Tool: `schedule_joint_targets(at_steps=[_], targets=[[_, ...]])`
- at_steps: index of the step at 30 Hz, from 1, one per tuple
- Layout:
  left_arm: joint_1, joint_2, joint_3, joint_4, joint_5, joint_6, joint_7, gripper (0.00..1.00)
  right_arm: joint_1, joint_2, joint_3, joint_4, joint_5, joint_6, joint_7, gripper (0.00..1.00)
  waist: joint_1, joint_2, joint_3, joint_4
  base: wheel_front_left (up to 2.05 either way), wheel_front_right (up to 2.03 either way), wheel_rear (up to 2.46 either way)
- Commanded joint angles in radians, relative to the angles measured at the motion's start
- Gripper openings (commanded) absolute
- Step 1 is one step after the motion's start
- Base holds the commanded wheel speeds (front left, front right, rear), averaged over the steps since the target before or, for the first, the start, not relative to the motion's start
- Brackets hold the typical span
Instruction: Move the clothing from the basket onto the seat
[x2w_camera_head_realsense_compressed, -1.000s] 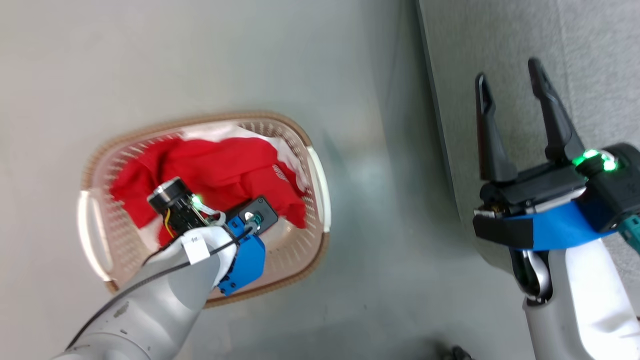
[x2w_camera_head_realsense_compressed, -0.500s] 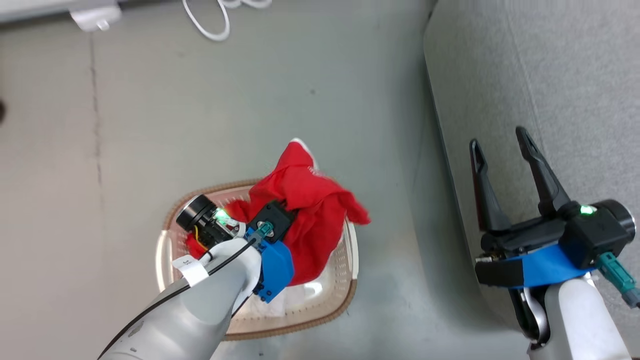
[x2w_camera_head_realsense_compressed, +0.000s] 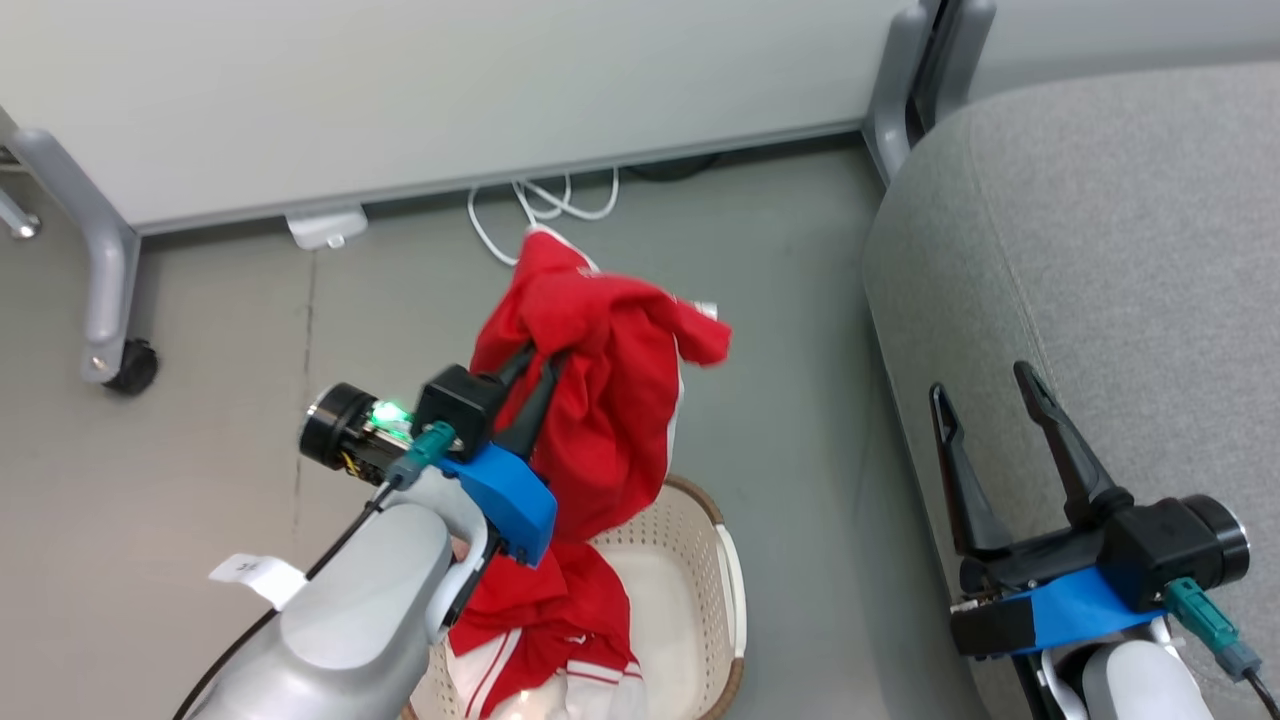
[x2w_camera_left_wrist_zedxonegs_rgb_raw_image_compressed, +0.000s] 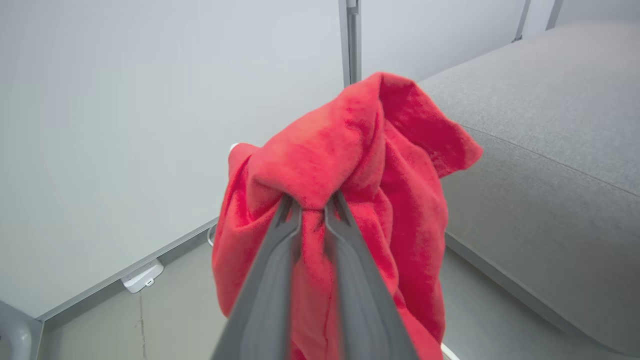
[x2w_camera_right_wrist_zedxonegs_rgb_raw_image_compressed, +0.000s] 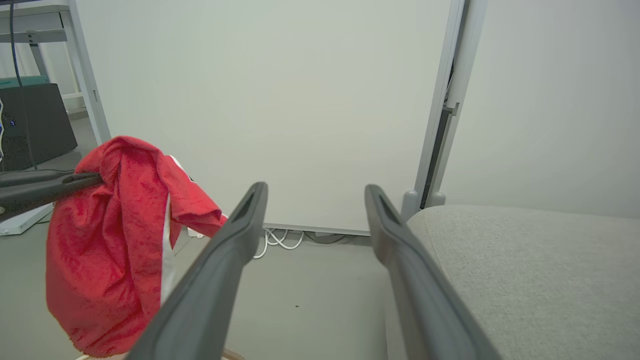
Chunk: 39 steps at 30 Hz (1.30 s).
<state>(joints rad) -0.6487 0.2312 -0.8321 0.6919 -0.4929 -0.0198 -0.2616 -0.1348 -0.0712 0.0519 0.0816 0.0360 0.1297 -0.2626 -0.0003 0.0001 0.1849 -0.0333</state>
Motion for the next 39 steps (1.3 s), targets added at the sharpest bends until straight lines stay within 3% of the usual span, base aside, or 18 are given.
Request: schedule_joint_targets(at_steps=[1,9,26,39], targets=[[0.015,0.003,0.021,-0.018,0.0,0.005,-0.005,0.0,0.016,-0.002,0.0,0.003,-0.006,0.002,-0.003,1.0,0.0003,-0.0001,-0.037,0.012,0.0,0.0,0.0],[0.056,0.002,0.167,-0.178,0.023,0.014,-0.005,0.0,0.071,0.004,0.012,0.017,0.007,0.002,-0.003,1.0,0.0003,-0.0001,-0.117,0.028,0.0,0.0,0.0],[0.095,-0.017,0.173,-0.286,0.067,-0.012,-0.005,0.0,0.115,0.007,0.045,0.025,0.035,0.002,-0.003,1.0,0.0003,-0.0001,-0.176,0.048,0.0,0.0,0.0],[0.068,-0.053,0.138,-0.284,0.082,-0.024,-0.005,0.0,-0.029,-0.063,0.287,0.096,0.127,0.002,-0.003,1.0,0.0003,-0.0001,-0.17,0.081,0.0,0.0,0.0]])
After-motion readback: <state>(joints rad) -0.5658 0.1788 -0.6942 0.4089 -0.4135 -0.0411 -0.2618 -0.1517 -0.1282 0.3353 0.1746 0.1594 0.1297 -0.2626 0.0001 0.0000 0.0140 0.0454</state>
